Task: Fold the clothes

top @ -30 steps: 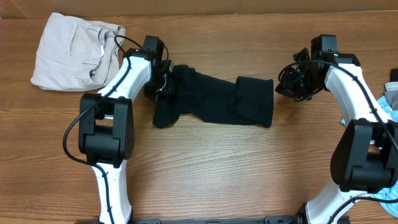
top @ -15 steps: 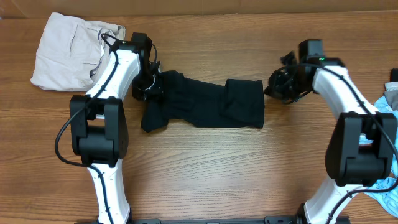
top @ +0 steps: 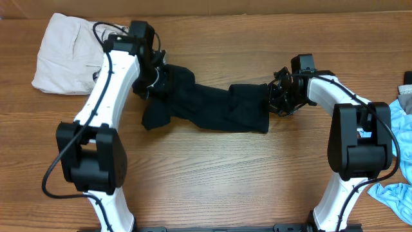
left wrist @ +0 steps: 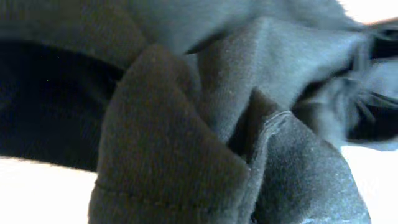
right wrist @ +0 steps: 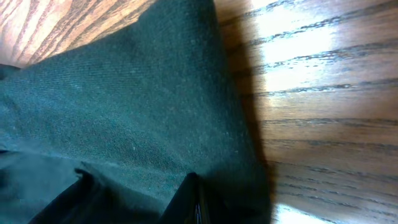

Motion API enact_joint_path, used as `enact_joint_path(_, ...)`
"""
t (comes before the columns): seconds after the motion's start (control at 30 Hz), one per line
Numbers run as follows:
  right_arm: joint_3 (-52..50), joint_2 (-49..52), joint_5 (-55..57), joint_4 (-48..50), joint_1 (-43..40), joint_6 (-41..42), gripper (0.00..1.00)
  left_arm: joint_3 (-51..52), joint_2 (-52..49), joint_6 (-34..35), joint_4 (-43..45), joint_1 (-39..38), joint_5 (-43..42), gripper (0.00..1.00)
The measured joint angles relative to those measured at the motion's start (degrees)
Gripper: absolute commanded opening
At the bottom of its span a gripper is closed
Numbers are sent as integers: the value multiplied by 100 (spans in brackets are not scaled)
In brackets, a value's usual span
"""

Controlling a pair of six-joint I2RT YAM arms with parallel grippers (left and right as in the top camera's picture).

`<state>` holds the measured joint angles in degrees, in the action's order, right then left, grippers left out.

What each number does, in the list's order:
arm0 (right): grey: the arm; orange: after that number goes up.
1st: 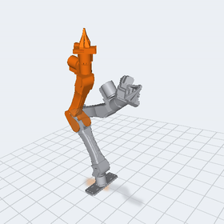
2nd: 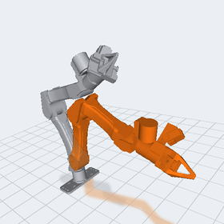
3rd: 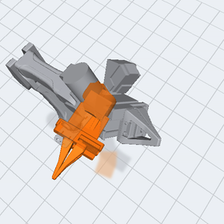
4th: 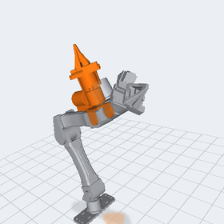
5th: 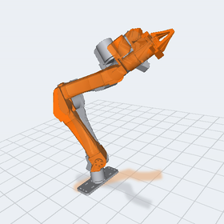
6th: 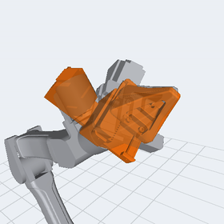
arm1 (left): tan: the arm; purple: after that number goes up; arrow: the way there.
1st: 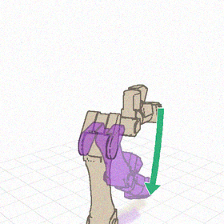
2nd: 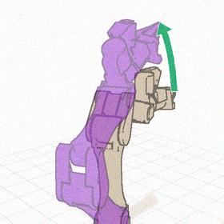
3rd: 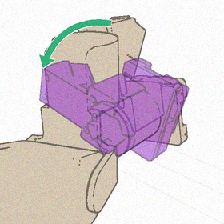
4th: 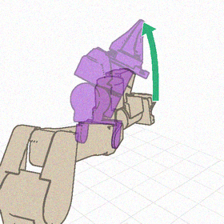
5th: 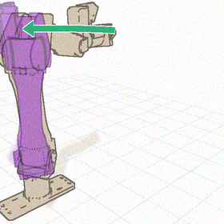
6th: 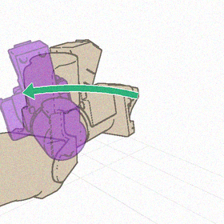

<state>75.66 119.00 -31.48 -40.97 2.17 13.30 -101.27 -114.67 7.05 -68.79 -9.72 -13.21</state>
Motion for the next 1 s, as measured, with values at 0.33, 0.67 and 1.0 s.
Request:
enact_joint_path(0.33, -4, 0, -9, 4, 0, 24, 4, -46, -44, 205, 1119, -1578, 33, 4)
enact_joint_path(0.67, -24, 4, -133, 87, -20, 42, 4, -46, -186, 903, 1982, -2518, 452, 11)
enact_joint_path(1.0, -35, 55, -365, 186, -70, 42, 4, -46, -918, 1292, 2616, -2677, 374, 98)
